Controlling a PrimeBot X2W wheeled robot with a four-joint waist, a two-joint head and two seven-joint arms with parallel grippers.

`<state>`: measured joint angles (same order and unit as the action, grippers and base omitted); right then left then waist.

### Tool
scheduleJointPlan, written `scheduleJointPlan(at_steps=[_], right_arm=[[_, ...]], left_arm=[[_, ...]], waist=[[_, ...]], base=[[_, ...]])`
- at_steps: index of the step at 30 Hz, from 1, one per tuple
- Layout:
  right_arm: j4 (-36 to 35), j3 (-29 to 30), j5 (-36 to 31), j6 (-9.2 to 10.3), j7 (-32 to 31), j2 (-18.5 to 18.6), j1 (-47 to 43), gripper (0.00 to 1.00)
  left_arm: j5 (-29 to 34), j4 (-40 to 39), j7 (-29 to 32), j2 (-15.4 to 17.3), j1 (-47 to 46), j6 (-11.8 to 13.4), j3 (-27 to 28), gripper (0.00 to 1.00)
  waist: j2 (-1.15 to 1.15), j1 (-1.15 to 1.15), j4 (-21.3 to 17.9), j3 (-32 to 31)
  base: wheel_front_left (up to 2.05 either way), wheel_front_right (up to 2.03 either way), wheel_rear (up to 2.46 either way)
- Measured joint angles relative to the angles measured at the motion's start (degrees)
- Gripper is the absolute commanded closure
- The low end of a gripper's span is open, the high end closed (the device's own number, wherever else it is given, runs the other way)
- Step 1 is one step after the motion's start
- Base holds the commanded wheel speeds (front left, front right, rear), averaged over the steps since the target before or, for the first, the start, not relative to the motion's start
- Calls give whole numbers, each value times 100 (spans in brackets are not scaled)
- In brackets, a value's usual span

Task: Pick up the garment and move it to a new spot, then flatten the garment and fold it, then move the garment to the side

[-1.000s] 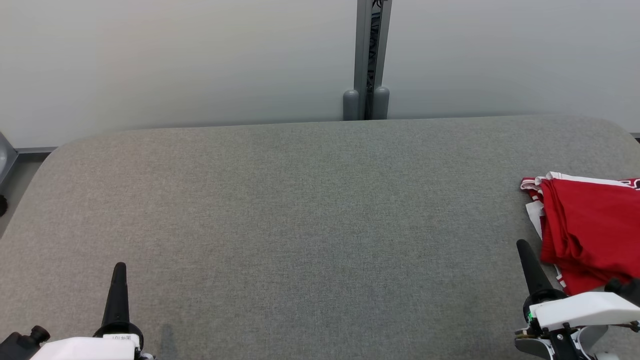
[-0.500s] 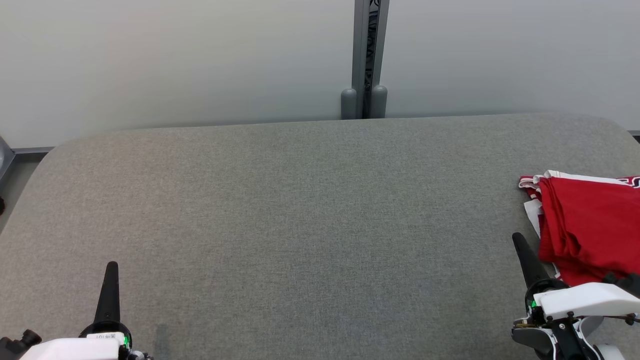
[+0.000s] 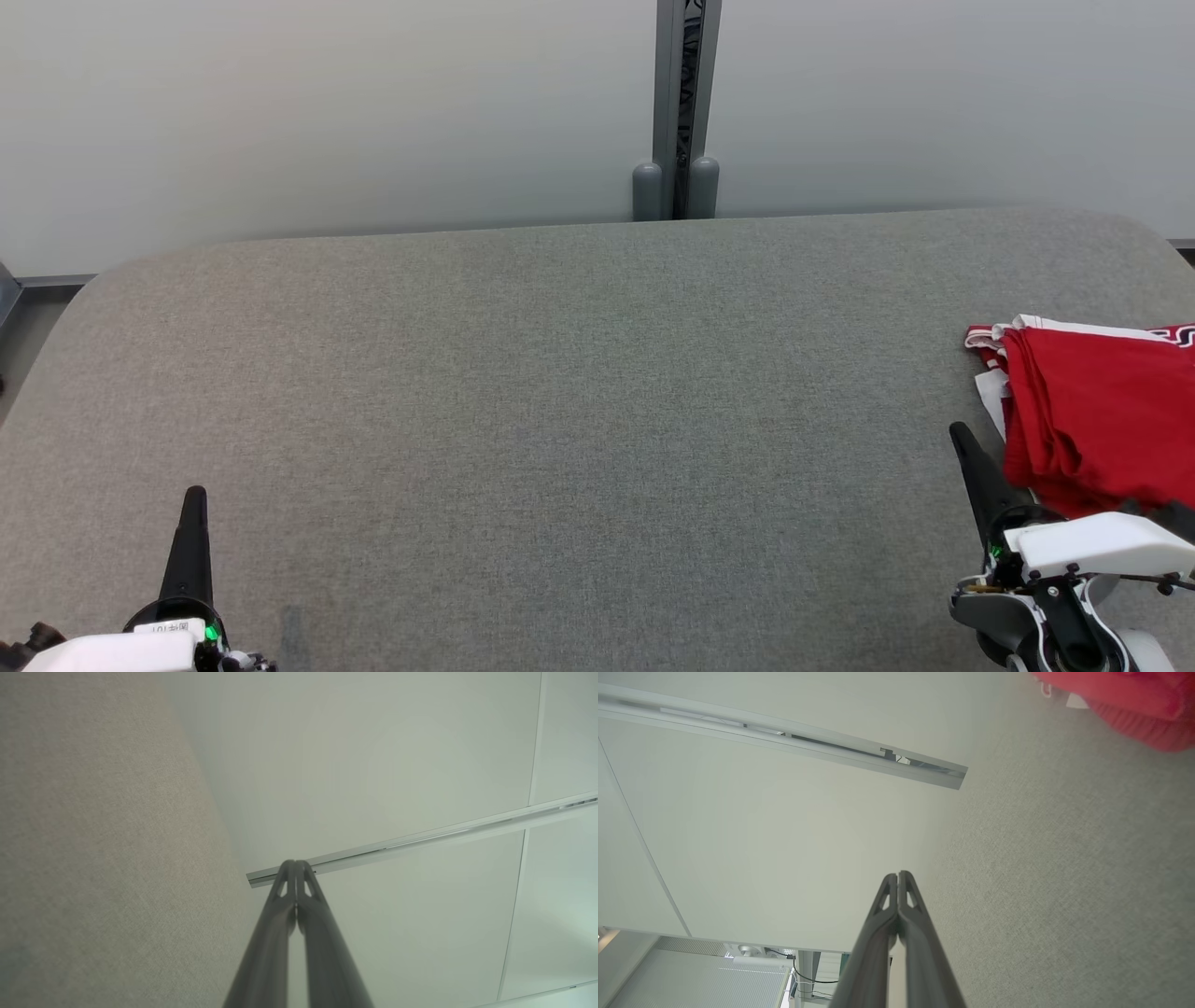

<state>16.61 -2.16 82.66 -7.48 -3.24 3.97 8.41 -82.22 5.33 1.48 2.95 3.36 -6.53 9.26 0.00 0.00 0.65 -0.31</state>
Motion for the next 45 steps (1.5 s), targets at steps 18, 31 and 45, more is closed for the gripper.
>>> scheduleJointPlan(at_steps=[18,31,45], right_arm=[[160,32,719,0,-227,-21,188,100],[271,65,1122,0,-366,-40,310,100],[272,92,1117,0,-381,-48,311,100]], left_arm=[[-716,-83,163,-9,-2,3,151,100],[-1127,-121,272,-13,-3,3,247,100],[-1127,-121,272,-14,-3,3,247,100]], waist=[[0,0,-39,24],[0,0,-64,39],[0,0,-64,39]], base=[[0,0,0],[0,0,0],[0,0,0]])
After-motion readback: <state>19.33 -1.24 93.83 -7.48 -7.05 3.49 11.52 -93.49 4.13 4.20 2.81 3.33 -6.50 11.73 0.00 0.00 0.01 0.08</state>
